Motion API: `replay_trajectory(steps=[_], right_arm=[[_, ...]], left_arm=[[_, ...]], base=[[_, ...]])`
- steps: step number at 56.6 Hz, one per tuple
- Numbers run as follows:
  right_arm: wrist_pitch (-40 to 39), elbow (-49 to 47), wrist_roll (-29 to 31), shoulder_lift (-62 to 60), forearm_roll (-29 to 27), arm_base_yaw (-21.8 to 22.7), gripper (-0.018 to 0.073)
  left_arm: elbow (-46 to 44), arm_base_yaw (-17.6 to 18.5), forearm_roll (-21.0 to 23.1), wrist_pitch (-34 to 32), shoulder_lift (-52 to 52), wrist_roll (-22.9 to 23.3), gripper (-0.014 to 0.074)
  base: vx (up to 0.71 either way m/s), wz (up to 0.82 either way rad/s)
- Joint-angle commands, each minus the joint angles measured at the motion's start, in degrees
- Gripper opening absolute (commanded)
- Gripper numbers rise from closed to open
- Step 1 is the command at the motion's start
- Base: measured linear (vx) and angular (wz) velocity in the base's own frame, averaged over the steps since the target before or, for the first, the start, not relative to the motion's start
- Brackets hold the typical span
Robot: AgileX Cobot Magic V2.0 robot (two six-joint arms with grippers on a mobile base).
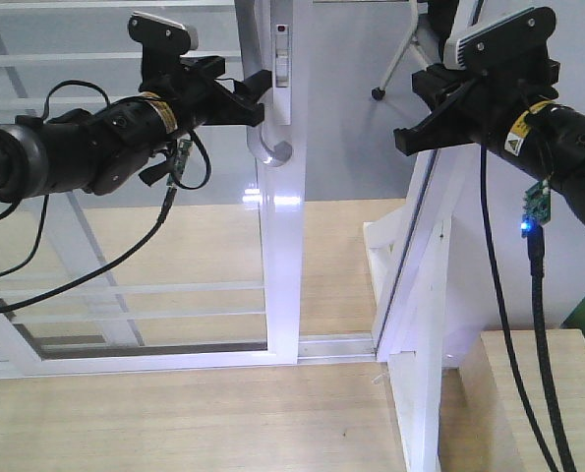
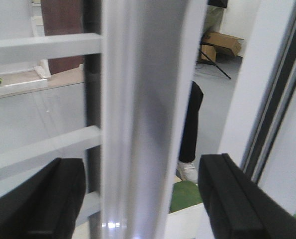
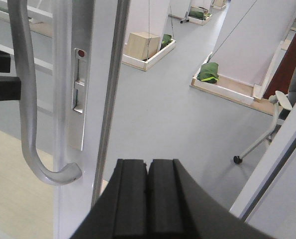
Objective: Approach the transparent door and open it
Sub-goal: 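Grasp the door's vertical frame edge with the left gripper, release right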
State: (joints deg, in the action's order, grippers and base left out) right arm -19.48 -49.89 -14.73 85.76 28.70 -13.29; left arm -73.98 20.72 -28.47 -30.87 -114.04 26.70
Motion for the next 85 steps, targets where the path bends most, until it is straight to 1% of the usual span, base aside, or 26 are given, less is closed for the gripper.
replay_trajectory(steps=[1,4,6,9,13,28,36,46,55,61,66,72,85], right_arm=[[-3.1,-1.6,1.1,-2.1,-0.6,0.3,-0.0001],[-2.7,-1.6,1.8,-2.0,-0.6,0.3,-0.0001],[-2.6,-1.6,1.9,-2.0,-0.6,0.3,-0.0001],[-2.6,-1.6,1.9,-2.0,-0.6,0.3,-0.0001],[-2.7,-1.6,1.9,-2.0,-0.6,0.3,-0.0001],[-2.7,-1.6,1.9,-2.0,-0.6,0.3,-0.0001],[-2.9,-1.6,1.9,-2.0,-0.6,0.3,-0.0001],[-2.9,-1.6,1.9,-2.0,-0.6,0.3,-0.0001],[-2.9,-1.6,1.9,-2.0,-0.6,0.3,-0.0001],[-2.9,-1.6,1.9,-2.0,-0.6,0.3,-0.0001],[-2.9,-1.6,1.9,-2.0,-0.6,0.3,-0.0001],[-2.9,-1.6,1.9,-2.0,-0.6,0.3,-0.0001],[-2.9,-1.6,1.9,-2.0,-0.6,0.3,-0.0001]], left_arm=[[-2.1,1.0,1.9,-4.1,3.1,-2.0,0.059],[-2.1,1.1,2.9,-4.1,2.8,-4.2,0.059],[-2.1,1.1,4.5,-4.1,2.5,-5.1,0.059],[-2.1,1.1,6.5,-4.0,2.1,-5.7,0.059],[-2.1,1.1,8.0,-4.7,1.6,-6.9,0.059],[-6.6,1.5,7.8,-3.5,-0.5,-6.7,0.059],[-8.6,2.1,7.8,-1.4,-0.7,-6.9,0.059],[-10.6,2.2,7.8,-1.1,-2.4,-6.5,0.059],[-10.6,2.2,7.9,-1.0,-2.6,-6.3,0.0587],[-10.6,2.2,7.9,-1.1,-2.6,-6.3,0.0563],[-10.6,2.2,7.9,-1.0,-2.6,-6.3,0.0514],[-10.6,2.2,7.9,-1.0,-2.6,-6.4,0.041],[-10.6,2.2,7.8,-1.0,-2.6,-6.9,0.0071]], base=[[0.0,0.0],[0.0,0.0],[0.0,0.0],[0.0,0.0],[0.0,0.0],[0.0,0.0],[0.0,0.0],[0.0,0.0],[0.0,0.0],[0.0,0.0],[0.0,0.0],[0.0,0.0],[0.0,0.0]])
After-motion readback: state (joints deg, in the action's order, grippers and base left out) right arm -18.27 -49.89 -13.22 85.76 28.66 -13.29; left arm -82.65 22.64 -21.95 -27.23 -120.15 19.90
